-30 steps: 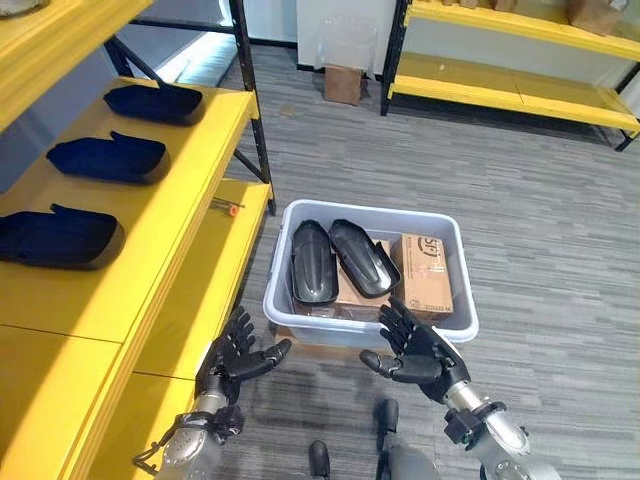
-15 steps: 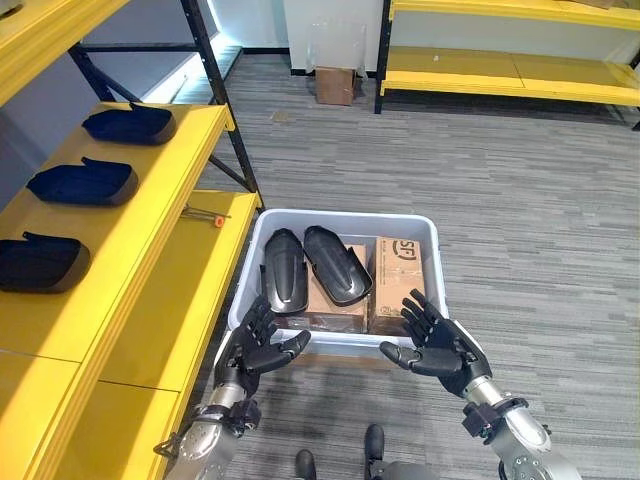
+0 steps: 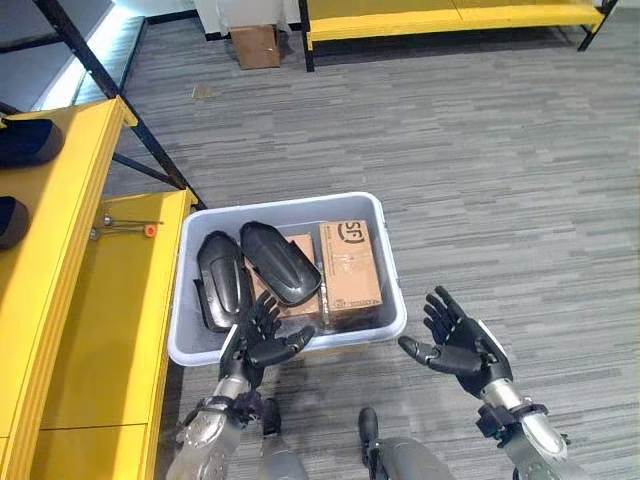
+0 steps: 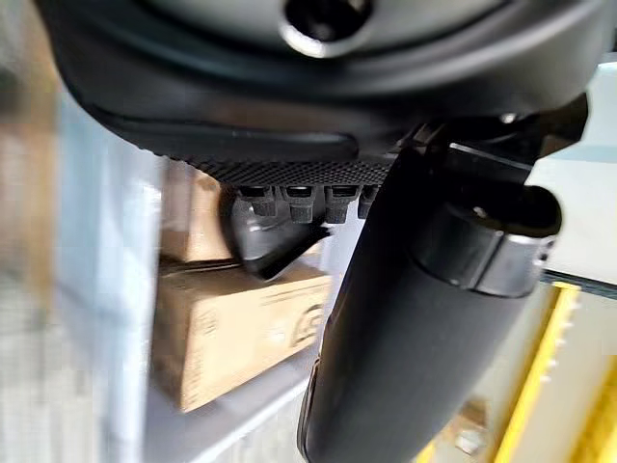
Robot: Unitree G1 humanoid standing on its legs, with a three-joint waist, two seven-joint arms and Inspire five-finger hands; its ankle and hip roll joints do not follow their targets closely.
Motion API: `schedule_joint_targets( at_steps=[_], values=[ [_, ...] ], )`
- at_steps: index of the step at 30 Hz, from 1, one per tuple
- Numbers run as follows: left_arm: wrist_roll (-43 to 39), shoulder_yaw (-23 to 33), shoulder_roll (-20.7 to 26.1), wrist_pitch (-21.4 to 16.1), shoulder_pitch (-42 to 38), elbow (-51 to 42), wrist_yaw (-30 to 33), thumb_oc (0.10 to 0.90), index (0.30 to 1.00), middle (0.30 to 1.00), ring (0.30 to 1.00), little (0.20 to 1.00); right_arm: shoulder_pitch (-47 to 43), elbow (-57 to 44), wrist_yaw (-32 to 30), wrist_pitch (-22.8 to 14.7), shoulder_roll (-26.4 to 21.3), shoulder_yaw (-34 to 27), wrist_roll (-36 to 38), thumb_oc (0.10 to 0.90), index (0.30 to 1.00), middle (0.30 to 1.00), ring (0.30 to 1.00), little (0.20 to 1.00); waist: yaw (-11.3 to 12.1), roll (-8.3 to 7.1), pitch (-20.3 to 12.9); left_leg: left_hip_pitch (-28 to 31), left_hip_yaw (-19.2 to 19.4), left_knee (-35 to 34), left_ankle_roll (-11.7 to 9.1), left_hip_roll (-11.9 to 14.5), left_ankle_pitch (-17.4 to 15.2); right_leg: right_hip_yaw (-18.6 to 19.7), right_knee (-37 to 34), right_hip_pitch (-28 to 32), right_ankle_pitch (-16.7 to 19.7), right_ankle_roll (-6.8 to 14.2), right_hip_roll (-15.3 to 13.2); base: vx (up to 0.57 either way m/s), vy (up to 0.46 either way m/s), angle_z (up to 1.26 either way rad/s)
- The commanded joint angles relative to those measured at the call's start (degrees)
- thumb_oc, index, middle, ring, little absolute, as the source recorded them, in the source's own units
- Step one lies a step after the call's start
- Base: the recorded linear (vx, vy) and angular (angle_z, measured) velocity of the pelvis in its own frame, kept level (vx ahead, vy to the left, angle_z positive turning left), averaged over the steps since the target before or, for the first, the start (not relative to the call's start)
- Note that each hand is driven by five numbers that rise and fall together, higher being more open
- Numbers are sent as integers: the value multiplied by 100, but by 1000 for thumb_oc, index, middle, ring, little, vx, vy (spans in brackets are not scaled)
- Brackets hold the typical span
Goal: Move parts from the plastic box to the shelf.
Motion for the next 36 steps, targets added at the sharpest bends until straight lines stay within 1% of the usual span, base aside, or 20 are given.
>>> schedule_joint_targets(
  at_steps=[1,5,6,7,8,15,16,18,20,21,23,24,26,29,30,31,32,33,34,36],
  values=[
    [-67,293,413,-610,189,-757,-138,900,1000,1000,1000,1000,-193,-737,386,-366,-79,26,-192,900,1000,1000,1000,1000,131,-161,-566,-188,203,685,239,-265,-180,314,-209,463,-307,964,-1441,54,180,-13],
    [-128,299,528,-621,188,-816,-116,900,1000,1000,1000,1000,-201,-760,407,-348,-83,8,-255,900,1000,1000,1000,1000,137,-302,-602,-409,271,979,312,-442,-399,289,-375,428,-124,1118,-1704,27,141,-10],
    [-128,299,529,-621,187,-816,-115,900,1000,1000,1000,1000,-202,-760,407,-348,-81,8,-256,900,1000,1000,1000,1000,134,-305,-609,-423,267,990,315,-446,-404,286,-378,423,-123,1120,-1709,24,120,18],
    [-128,321,551,-626,201,-797,-106,900,1000,1000,1000,1000,-219,-795,397,-370,-120,-4,-368,900,1000,1000,1000,1000,150,-371,-603,-475,274,1042,351,-482,-471,267,-430,415,-78,1151,-1754,10,52,9],
    [-129,321,552,-627,201,-796,-106,900,1000,1000,1000,1000,-219,-796,396,-369,-119,-3,-369,900,1000,1000,1000,1000,149,-373,-606,-480,275,1046,352,-484,-474,267,-432,413,-77,1153,-1757,13,68,6],
    [-162,435,644,-623,211,-867,-95,900,1000,1000,1000,1000,-372,-970,284,-516,-358,-184,-926,900,1000,1000,1000,1000,205,-602,-609,-704,240,1134,409,-544,-527,178,-512,367,20,1211,-1802,10,28,3],
    [-149,469,684,-616,206,-893,-89,900,1000,1000,1000,1000,-474,-1053,204,-612,-498,-280,-1206,900,1000,1000,1000,1000,224,-678,-602,-751,216,1148,415,-548,-538,144,-527,361,34,1226,-1804,16,4,3],
    [-136,491,702,-608,206,-883,-97,900,1000,1000,1000,1000,-529,-1054,171,-645,-538,-342,-1303,900,1000,1000,1000,1000,238,-719,-606,-770,197,1149,423,-546,-541,129,-526,350,33,1225,-1794,5,-10,7],
    [-145,587,763,-597,233,-919,-91,900,1000,1000,1000,1000,-717,-1119,140,-705,-798,-453,-1672,900,1000,1000,1000,1000,300,-840,-579,-827,149,1152,424,-525,-526,96,-540,346,45,1226,-1769,-3,-13,6],
    [-144,589,761,-594,234,-922,-91,900,1000,1000,1000,1000,-716,-1122,138,-702,-798,-452,-1677,900,1000,1000,1000,1000,297,-838,-578,-828,146,1154,424,-525,-527,93,-540,347,44,1226,-1769,6,-30,5],
    [-179,656,814,-578,266,-973,-135,900,1000,1000,1000,1000,-797,-1161,47,-746,-981,-586,-1915,900,1000,1000,1000,1000,341,-905,-574,-856,118,1145,424,-523,-527,58,-561,349,47,1228,-1753,4,-41,15],
    [-203,687,915,-572,245,-1067,-176,900,1000,1000,1000,1000,-1129,-1110,-76,-821,-1412,-666,-2498,900,1000,1000,1000,1000,418,-1011,-534,-932,62,1160,419,-516,-510,28,-577,338,55,1221,-1726,-19,-47,14],
    [-209,700,944,-570,233,-1095,-188,900,1000,1000,1000,1000,-1252,-1117,-134,-853,-1552,-682,-2708,900,1000,1000,1000,1000,445,-1031,-507,-970,42,1177,417,-511,-503,12,-571,321,49,1221,-1717,-21,-38,9],
    [-241,645,1043,-557,141,-1183,-220,900,1000,1000,1000,1000,-1808,-1044,-318,-873,-2086,-552,-3508,900,1000,1000,1000,1000,545,-1094,-403,-1088,-14,1223,409,-516,-487,-32,-568,282,45,1212,-1685,-34,-41,12],
    [-245,618,1059,-560,129,-1189,-218,900,1000,1000,1000,1000,-1969,-1027,-409,-862,-2154,-500,-3609,900,1000,1000,1000,1000,574,-1105,-363,-1115,-30,1240,408,-513,-486,-44,-562,266,47,1208,-1679,-51,-44,9],
    [-246,540,1106,-574,72,-1221,-191,900,1000,1000,1000,1000,-2369,-1017,-457,-840,-2390,-294,-4031,900,1000,1000,1000,1000,658,-1118,-268,-1169,-59,1265,402,-511,-481,-65,-557,233,50,1199,-1665,-39,-31,5],
    [-245,556,1096,-574,70,-1220,-190,900,1000,1000,1000,1000,-2416,-989,-470,-847,-2392,-256,-4041,900,1000,1000,1000,1000,641,-1112,-259,-1173,-62,1274,401,-507,-485,-65,-553,233,49,1198,-1660,-67,-54,1],
    [-250,454,1135,-585,-6,-1251,-149,900,1000,1000,1000,1000,-2897,-876,-551,-783,-2524,57,-4323,900,1000,1000,1000,1000,760,-1121,-123,-1257,-104,1309,400,-500,-471,-92,-545,190,55,1183,-1651,-46,-34,1],
    [-249,480,1122,-587,-10,-1246,-147,900,1000,1000,1000,1000,-2977,-826,-570,-795,-2523,122,-4330,900,1000,1000,1000,1000,733,-1115,-111,-1263,-109,1320,399,-495,-475,-93,-541,189,55,1181,-1645,-55,-41,0],
    [-247,413,1132,-595,-53,-1308,-101,900,1000,1000,1000,1000,-3435,-707,-659,-739,-2595,419,-4579,900,1000,1000,1000,1000,820,-1110,3,-1324,-140,1303,401,-508,-438,-128,-543,152,65,1169,-1632,-29,-31,7]
  ],
)
